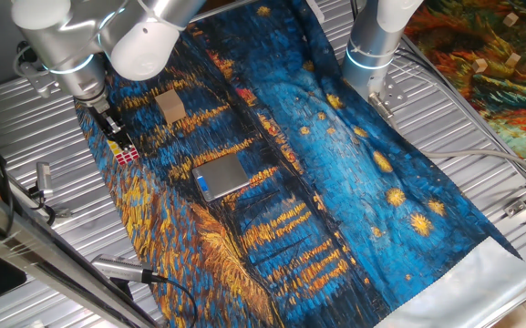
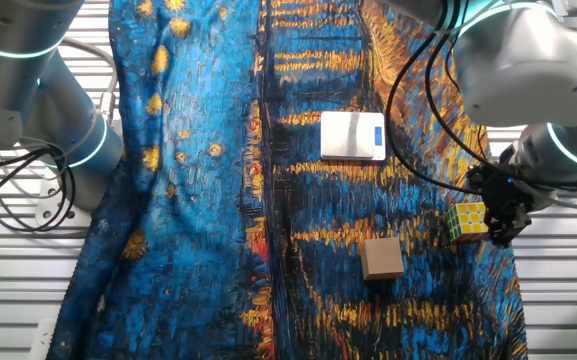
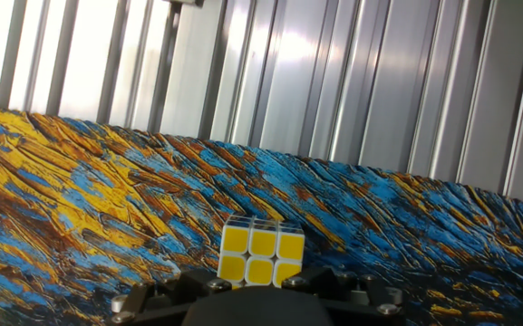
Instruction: Place the block on the scale
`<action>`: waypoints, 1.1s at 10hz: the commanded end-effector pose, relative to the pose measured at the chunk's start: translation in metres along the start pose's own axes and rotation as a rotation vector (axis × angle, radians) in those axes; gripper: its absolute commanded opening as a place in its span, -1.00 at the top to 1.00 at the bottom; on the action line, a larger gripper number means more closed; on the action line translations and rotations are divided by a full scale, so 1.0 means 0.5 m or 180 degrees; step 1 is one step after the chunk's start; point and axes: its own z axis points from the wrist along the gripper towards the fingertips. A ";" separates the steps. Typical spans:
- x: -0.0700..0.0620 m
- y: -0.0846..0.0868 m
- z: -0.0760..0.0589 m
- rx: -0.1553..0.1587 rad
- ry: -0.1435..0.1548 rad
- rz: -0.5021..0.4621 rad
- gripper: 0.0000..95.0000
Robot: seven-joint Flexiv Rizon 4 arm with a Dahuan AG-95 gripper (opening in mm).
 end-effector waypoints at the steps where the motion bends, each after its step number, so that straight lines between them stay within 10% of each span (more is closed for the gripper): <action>1: 0.000 0.000 0.000 0.0000 0.0000 0.0000 -0.60; 5: 0.000 0.000 0.000 0.0000 0.0000 0.0000 -0.60; 6: 0.000 0.000 0.000 -0.0027 0.0199 -0.0085 -0.20; 11: 0.000 0.000 0.000 0.0007 0.0137 -0.0106 -0.20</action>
